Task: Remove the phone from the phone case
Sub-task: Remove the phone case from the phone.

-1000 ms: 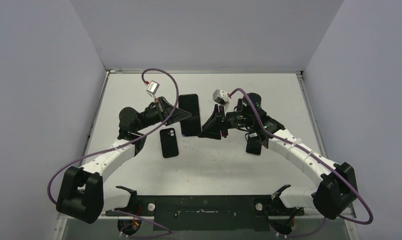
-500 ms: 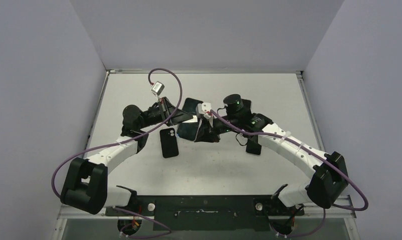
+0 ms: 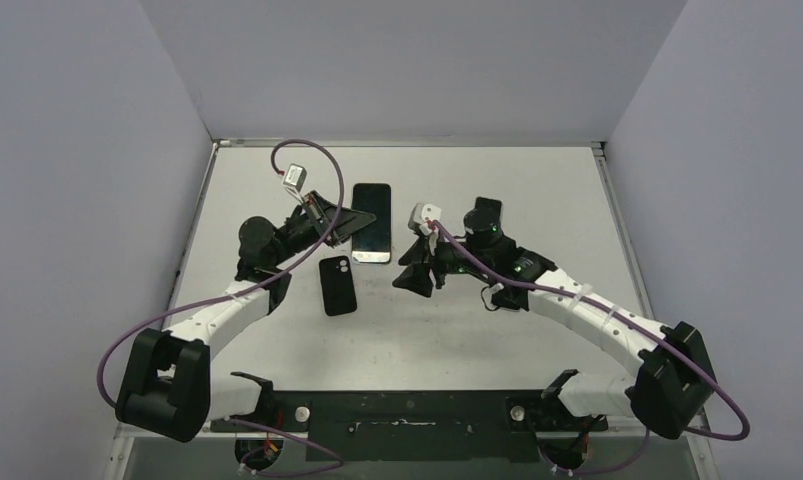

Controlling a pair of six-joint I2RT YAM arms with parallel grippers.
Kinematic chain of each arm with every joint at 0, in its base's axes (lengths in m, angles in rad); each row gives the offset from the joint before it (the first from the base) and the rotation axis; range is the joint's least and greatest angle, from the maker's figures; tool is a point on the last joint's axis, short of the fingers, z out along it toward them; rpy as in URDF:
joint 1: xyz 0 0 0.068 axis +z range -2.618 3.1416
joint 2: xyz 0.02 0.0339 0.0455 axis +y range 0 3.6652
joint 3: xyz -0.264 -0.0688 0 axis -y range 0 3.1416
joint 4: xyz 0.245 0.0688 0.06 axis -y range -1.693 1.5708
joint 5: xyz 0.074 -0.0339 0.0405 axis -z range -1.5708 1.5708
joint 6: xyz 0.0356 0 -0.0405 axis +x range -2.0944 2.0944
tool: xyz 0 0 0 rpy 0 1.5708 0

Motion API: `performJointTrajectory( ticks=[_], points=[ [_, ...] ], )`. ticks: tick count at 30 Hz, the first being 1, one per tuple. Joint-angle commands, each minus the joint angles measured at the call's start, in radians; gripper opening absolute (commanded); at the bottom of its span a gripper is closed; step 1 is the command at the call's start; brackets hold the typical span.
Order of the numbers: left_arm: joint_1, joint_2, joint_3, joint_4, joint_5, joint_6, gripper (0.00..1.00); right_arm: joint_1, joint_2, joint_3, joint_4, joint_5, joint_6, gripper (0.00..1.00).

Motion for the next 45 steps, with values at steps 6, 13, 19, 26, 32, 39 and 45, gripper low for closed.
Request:
performJointTrajectory(
  ticks=[6,13,19,26,32,39,45],
  points=[
    [-0.064,-0.105,-0.026,0.050,-0.479,0.077,0.00,0.008,-0.223,-0.272,0.555,0.296,0.605,0.70],
    [-0.176,-0.109,-0.023,0.068,-0.668,0.111,0.00,0.018,-0.152,-0.315,0.831,0.330,0.857,0.71],
    [-0.224,-0.116,-0.048,0.100,-0.763,0.086,0.00,0.025,-0.060,-0.287,0.957,0.316,0.951,0.70],
    [-0.255,-0.125,-0.058,0.123,-0.835,0.080,0.00,0.031,-0.006,-0.274,1.052,0.302,1.000,0.65],
    [-0.275,-0.121,-0.064,0.137,-0.852,0.075,0.00,0.034,0.029,-0.264,1.109,0.285,1.018,0.58],
    [-0.289,-0.107,-0.075,0.174,-0.862,0.052,0.00,0.035,0.066,-0.246,1.143,0.279,1.020,0.52],
    [-0.297,-0.103,-0.076,0.178,-0.854,0.046,0.00,0.035,0.095,-0.229,1.159,0.274,1.013,0.46]
  ],
)
